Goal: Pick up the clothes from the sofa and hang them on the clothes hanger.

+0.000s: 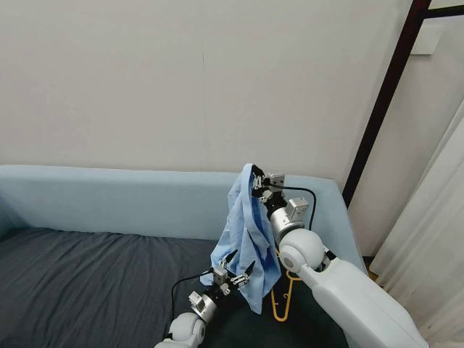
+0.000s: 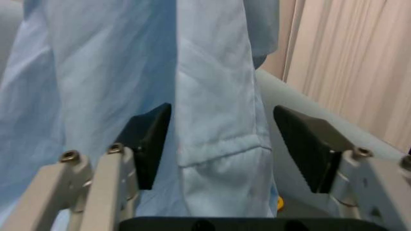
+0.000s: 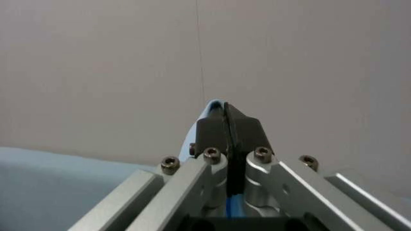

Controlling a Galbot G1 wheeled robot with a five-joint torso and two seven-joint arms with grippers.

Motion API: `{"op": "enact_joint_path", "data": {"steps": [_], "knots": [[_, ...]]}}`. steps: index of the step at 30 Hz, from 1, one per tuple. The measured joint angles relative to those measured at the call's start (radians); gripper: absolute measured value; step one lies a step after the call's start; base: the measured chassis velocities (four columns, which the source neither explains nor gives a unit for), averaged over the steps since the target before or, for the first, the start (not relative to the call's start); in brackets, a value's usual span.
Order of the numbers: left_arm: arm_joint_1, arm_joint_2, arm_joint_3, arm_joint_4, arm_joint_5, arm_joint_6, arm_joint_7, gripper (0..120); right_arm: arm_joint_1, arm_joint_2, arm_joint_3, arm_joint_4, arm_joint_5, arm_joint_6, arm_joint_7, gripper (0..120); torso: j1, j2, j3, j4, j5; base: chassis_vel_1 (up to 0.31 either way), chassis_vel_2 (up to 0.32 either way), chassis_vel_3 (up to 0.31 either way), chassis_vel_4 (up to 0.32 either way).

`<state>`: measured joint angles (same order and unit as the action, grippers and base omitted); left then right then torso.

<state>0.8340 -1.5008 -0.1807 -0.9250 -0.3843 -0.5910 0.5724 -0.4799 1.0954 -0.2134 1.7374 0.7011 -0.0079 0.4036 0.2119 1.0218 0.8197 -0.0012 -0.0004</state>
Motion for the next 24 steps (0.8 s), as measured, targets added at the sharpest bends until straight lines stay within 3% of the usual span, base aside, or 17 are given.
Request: {"op": "enact_joint_path", "data": {"steps": [4, 6, 8, 11, 18, 24], "knots": [[-0.006, -0.008, -0.002, 0.015, -0.002, -0.001, 0.004, 52, -0.002, 0.000, 0.003, 0.005, 0.000, 0.000, -0.001, 0, 0.000, 0.000, 0.000, 0.0000, 0.0000, 0.000, 0.000, 0.000, 0.000], [-0.006, -0.011, -0.003, 0.016, -0.008, -0.002, 0.004, 41, -0.004, 0.000, 0.005, 0.007, 0.000, -0.001, -0.003, 0, 0.000, 0.000, 0.000, 0.0000, 0.0000, 0.000, 0.000, 0.000, 0.000], [-0.006, -0.012, -0.003, 0.016, -0.009, -0.002, 0.004, 39, -0.004, 0.000, 0.006, 0.008, 0.000, -0.001, -0.003, 0, 0.000, 0.000, 0.000, 0.0001, -0.0001, 0.000, 0.000, 0.000, 0.000], [0.009, -0.001, -0.004, -0.013, -0.026, -0.004, 0.009, 22, -0.008, -0.008, 0.013, 0.010, 0.000, -0.001, -0.004, 0, 0.000, 0.000, 0.000, 0.0000, 0.0000, 0.000, 0.000, 0.000, 0.000], [0.043, 0.031, -0.007, -0.072, -0.033, -0.010, 0.017, 0, -0.026, -0.026, 0.033, 0.010, -0.003, 0.006, -0.004, 0, 0.000, 0.000, 0.000, 0.0001, -0.0001, 0.000, 0.000, 0.000, 0.000], [0.130, 0.147, -0.025, -0.336, -0.135, 0.005, 0.016, 0, -0.061, -0.084, 0.092, 0.024, 0.003, 0.037, -0.020, 0, 0.000, 0.000, 0.000, 0.0002, -0.0002, 0.000, 0.000, 0.000, 0.000]]}}
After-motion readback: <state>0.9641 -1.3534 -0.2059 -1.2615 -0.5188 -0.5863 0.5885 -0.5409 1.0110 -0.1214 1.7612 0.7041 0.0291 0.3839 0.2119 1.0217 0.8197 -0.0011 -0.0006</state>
